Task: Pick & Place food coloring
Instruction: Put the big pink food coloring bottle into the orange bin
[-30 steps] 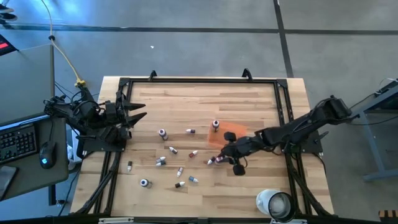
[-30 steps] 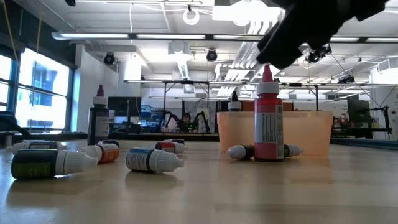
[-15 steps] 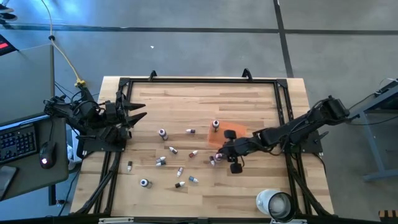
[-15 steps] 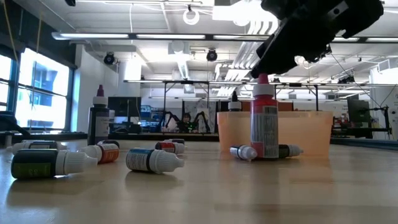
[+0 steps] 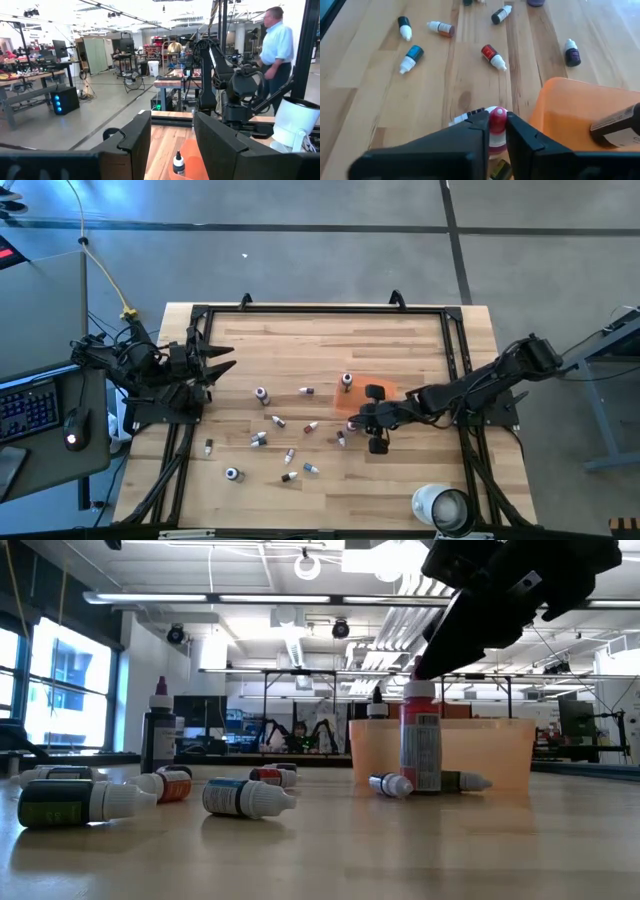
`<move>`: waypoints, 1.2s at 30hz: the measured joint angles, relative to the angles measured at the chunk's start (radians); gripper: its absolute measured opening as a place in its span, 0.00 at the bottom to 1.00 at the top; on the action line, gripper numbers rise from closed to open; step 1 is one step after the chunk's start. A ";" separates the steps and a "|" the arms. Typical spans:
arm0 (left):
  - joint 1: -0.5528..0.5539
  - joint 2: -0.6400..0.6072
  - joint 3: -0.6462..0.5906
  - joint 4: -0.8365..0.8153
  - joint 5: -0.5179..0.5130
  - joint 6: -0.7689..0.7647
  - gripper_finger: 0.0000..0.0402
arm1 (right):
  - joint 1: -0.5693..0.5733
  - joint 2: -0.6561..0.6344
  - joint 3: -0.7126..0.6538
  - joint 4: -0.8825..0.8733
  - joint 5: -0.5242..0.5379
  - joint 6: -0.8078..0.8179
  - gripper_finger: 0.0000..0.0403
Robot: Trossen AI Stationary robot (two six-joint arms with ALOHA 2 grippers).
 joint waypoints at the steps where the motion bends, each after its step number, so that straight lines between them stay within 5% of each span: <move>1: 0.000 0.000 0.000 0.000 0.000 0.000 0.37 | -0.005 0.000 0.000 0.002 -0.005 0.002 0.07; 13: 0.000 0.000 0.000 0.000 0.000 -0.002 0.37 | -0.021 -0.009 -0.003 0.250 -0.049 -0.121 0.08; 17: 0.000 0.000 0.000 0.000 0.000 -0.022 0.37 | -0.032 -0.044 -0.003 0.275 0.046 -0.187 0.08; 21: 0.000 0.000 0.000 0.000 0.000 -0.024 0.37 | -0.054 -0.081 -0.003 0.272 0.138 -0.192 0.09; 36: 0.000 0.000 0.000 0.000 0.000 -0.024 0.37 | -0.148 -0.143 -0.002 0.045 0.134 -0.107 0.09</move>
